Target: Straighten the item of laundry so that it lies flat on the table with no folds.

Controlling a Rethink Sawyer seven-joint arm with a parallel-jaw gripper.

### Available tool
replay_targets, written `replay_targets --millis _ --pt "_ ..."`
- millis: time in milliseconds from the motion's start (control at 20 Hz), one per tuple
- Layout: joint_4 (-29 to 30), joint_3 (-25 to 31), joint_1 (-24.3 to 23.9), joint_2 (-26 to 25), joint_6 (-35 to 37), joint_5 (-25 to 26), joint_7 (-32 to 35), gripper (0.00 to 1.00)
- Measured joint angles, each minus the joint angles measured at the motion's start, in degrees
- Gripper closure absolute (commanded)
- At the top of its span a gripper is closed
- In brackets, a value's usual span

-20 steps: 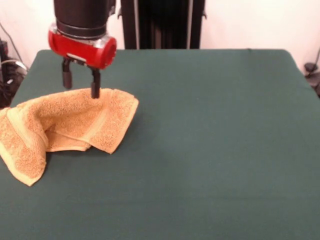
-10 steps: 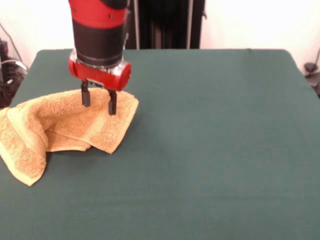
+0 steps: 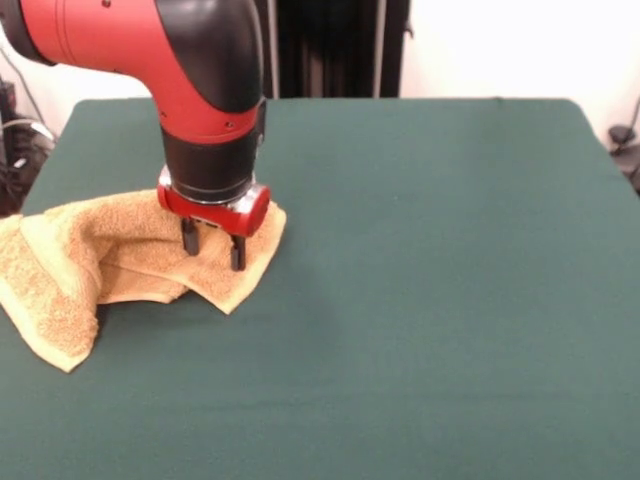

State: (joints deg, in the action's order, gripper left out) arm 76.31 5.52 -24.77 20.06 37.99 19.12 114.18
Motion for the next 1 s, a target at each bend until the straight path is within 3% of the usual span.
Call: replay_targets --millis 300,350,1000 --pt "-0.5 0.1 0.0 -0.3 0.6 0.0 0.0 0.0" --pt "-0.6 0.0 0.0 -0.3 0.5 0.1 0.0 1.0" --pt "-1.0 0.1 -0.2 -0.3 0.6 0.1 0.0 1.0"
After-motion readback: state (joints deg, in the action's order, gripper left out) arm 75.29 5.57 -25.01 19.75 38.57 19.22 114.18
